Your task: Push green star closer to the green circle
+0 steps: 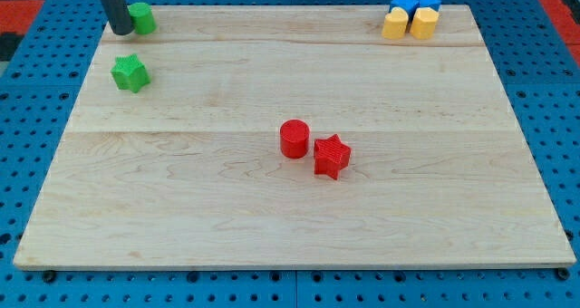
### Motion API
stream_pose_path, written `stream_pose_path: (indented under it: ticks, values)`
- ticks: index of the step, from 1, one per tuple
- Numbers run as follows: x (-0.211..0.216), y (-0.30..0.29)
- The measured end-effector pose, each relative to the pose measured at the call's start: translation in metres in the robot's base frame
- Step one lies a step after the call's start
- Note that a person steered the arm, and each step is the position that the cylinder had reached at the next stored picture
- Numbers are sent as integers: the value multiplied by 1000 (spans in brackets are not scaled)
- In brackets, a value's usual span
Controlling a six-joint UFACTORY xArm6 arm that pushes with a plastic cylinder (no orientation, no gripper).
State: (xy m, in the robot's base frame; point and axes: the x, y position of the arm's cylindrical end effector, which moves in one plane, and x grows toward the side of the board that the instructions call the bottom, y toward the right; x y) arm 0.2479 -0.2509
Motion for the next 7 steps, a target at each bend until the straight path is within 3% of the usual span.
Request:
stream_pose_path:
  ticks: [1,2,3,4,5,6,7]
  values:
    - [-3,14]
    - [-2,78]
    - [45,109]
    - [129,109]
    - [172,63]
    - [156,21]
    - [125,26]
